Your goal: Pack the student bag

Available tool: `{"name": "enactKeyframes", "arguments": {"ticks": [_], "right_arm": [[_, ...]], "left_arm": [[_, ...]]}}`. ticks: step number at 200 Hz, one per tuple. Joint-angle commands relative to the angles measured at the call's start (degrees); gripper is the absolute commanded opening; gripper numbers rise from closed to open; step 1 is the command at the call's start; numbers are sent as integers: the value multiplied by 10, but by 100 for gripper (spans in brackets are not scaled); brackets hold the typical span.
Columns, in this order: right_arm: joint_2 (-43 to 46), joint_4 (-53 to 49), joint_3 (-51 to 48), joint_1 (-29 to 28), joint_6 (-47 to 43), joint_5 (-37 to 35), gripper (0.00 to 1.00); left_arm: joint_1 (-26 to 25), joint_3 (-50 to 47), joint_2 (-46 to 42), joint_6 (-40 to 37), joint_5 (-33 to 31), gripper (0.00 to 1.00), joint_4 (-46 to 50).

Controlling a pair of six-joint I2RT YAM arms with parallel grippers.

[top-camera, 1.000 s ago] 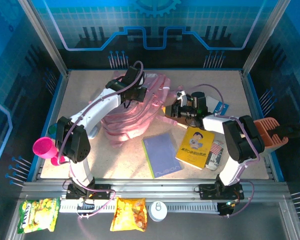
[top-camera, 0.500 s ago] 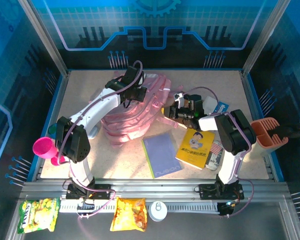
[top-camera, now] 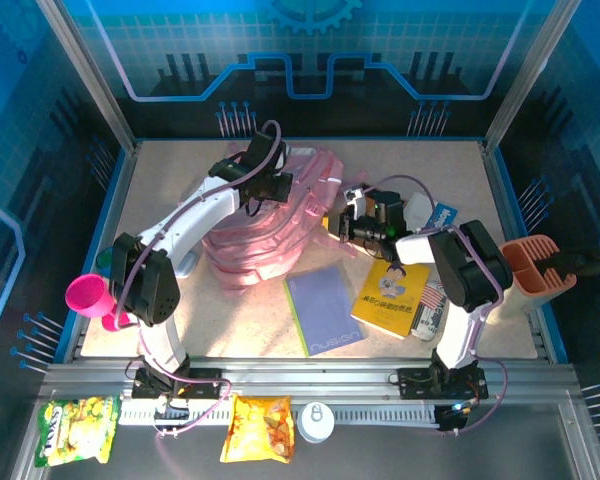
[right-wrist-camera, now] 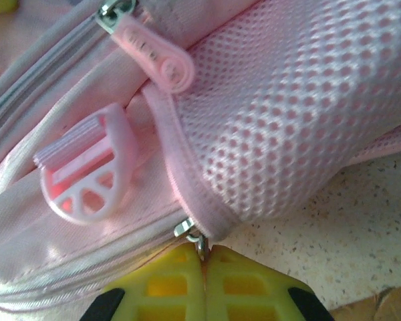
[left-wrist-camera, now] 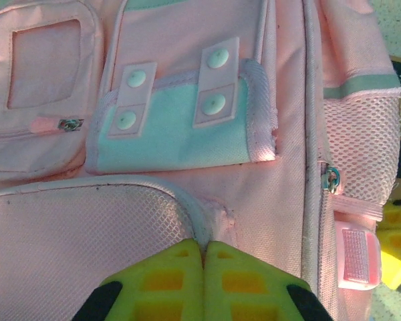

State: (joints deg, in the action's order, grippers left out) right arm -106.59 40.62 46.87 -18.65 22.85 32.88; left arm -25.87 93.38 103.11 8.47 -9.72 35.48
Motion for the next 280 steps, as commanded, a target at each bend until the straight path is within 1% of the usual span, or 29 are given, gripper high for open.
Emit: {"name": "enactKeyframes", "arguments": {"ticks": [1,54,87,117,150,171,191,197,210,218,236,242,252,266,268,280], "right_arm": [[43,14,-26,-21,-24,-22,7],[107,-51,-59,-79,-81,-83,6],[133,-84,-63,-138,-99,-117,5],[124,-111,-45,-193,-106,-143,5],[78,-109,-8,-241,-94,-149,5],[61,-77,-7,-248,-63,-148,6],[76,-71,-21,-245,-48,-169,8],[87,-71,-29,-242,-42,-178,9],[119,-78,-48,-227,-20,-196,17],[141,-96,-56,-214,2,-204,24],[192,-163,-63,-184,56,-230,45],[207,-187,-63,-176,73,-238,50],[227,-214,-66,-162,97,-238,54],[247,-248,-62,-141,141,-234,63],[250,-267,-60,-137,154,-232,63],[256,-298,-50,-120,198,-219,64]], "left_arm": [[6,1,-27,40,23,0,-74],[6,35,23,87,18,0,-78],[6,58,55,113,24,0,-82],[6,80,83,145,30,0,-92],[7,107,116,192,43,0,-105],[6,119,131,211,43,0,-106],[7,122,134,215,42,0,-106],[7,122,134,213,42,0,-105],[9,119,130,209,42,0,-101],[11,117,126,206,44,0,-100],[16,107,114,204,50,0,-100],[17,104,110,203,53,0,-100],[19,99,104,202,56,0,-101],[20,93,96,200,59,0,-104],[21,93,95,200,59,0,-104],[21,91,89,199,62,0,-104]]}}
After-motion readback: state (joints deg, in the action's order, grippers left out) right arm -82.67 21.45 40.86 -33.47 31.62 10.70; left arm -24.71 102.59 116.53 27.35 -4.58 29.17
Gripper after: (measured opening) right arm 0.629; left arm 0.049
